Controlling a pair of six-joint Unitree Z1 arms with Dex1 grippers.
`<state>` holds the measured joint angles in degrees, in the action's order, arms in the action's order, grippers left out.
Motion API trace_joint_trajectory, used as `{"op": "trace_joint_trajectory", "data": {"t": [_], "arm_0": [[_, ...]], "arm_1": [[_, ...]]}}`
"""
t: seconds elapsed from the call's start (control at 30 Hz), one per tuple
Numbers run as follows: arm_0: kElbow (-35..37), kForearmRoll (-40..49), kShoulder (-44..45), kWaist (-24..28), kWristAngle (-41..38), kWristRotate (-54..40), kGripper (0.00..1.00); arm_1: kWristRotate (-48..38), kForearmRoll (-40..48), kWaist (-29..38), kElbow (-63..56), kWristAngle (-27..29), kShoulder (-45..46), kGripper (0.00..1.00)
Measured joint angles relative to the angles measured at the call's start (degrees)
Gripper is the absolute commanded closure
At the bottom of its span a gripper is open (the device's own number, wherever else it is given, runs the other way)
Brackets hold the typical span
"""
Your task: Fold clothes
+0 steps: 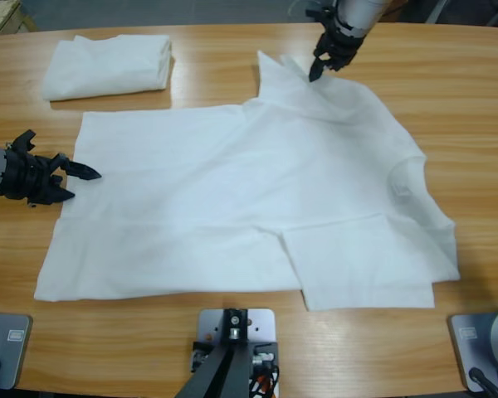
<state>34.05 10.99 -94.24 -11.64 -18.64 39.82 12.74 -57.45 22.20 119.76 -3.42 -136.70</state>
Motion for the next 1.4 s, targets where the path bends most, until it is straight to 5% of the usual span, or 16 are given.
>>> {"op": "trace_joint_trajectory", "data": {"t": [0.13, 0.2, 1.13, 1.4], "arm_0": [[0.0, 0.0, 0.0, 0.0, 0.0, 0.0, 0.243], [0.0, 0.0, 0.0, 0.0, 0.0, 0.0, 0.243], [0.0, -0.1, -0.1, 0.0, 0.0, -0.2, 0.243], [9.7, -1.3, -3.2, 7.0, 2.1, -4.4, 0.257]], "arm_1": [[0.0, 0.0, 0.0, 0.0, -0.9, -0.4, 0.754], [0.0, 0.0, 0.0, 0.0, -1.1, -0.9, 0.995], [-2.6, 0.0, -5.8, 2.5, 0.6, -2.2, 1.0], [-2.6, 0.0, -5.8, 2.7, -1.0, -2.2, 1.0]]}}
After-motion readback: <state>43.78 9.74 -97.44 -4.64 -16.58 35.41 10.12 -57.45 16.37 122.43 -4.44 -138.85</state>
